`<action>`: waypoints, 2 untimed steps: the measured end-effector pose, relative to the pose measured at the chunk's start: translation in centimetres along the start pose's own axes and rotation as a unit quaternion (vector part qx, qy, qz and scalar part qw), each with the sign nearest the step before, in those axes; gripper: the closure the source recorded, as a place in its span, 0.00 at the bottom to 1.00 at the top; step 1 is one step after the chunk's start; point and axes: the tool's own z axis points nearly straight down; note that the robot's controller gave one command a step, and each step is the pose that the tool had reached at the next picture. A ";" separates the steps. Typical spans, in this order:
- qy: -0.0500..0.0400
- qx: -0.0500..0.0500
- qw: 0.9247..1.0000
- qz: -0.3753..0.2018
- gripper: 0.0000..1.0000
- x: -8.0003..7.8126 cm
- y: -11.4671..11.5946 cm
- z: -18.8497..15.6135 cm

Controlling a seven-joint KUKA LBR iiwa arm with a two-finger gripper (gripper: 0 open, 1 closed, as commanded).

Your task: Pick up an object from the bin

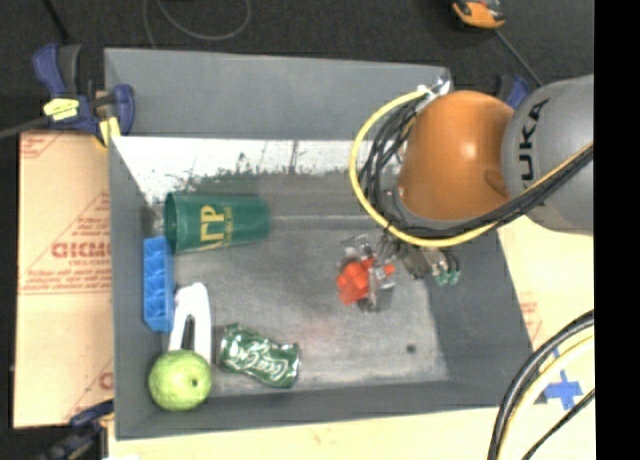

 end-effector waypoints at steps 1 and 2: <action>0.000 0.000 1.000 0.001 1.00 0.0 0.0 0.0; 0.000 0.000 1.000 0.001 1.00 0.0 0.0 0.0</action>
Offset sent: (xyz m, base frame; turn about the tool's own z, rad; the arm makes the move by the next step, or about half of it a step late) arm 0.0000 0.0000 0.0000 0.0000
